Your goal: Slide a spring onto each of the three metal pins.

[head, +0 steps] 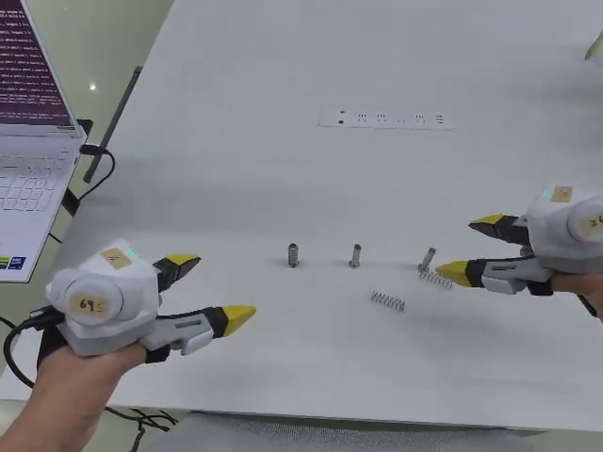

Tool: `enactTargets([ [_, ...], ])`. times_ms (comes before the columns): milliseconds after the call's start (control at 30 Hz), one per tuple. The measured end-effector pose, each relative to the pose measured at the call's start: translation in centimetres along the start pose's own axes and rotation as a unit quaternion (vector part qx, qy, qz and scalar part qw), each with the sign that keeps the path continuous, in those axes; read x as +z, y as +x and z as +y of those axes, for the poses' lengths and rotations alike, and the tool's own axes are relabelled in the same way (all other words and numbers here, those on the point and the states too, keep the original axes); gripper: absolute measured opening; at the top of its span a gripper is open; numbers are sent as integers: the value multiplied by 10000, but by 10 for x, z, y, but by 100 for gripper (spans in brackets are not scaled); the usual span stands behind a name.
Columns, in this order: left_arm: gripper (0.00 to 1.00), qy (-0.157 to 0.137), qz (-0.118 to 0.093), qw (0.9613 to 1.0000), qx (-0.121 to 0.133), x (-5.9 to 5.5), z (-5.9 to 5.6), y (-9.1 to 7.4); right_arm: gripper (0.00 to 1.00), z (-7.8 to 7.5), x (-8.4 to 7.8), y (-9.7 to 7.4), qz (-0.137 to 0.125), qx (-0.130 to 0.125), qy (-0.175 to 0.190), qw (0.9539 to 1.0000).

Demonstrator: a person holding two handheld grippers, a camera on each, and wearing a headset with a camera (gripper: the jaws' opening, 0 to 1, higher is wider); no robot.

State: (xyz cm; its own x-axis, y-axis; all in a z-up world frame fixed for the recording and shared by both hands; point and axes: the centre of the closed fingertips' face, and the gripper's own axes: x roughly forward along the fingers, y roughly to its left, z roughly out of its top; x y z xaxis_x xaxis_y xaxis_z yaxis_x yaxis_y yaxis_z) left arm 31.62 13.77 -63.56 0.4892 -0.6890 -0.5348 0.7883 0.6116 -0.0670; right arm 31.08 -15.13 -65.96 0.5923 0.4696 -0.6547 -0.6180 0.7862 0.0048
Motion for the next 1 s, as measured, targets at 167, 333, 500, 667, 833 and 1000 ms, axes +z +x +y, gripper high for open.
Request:
enactTargets([
  [167,58,20,7,10000,-20,3,-2,1,56,3,-14,-13,-8,-101,154,9998],
  [333,58,25,9,10000,-31,5,-4,2,58,8,-26,-23,-26,-184,310,9993],
  [500,59,35,14,10000,-38,6,-4,3,59,15,-38,-30,-6,-233,423,9988],
  [667,59,27,7,10000,-37,7,-5,3,61,24,-47,-35,-45,-244,590,9979],
  [833,59,27,15,10000,-36,6,-5,4,63,35,-53,-36,-32,-211,659,9976],
  [1000,59,22,23,10000,-39,5,-5,3,64,40,-55,-36,-56,-207,743,9970],
])
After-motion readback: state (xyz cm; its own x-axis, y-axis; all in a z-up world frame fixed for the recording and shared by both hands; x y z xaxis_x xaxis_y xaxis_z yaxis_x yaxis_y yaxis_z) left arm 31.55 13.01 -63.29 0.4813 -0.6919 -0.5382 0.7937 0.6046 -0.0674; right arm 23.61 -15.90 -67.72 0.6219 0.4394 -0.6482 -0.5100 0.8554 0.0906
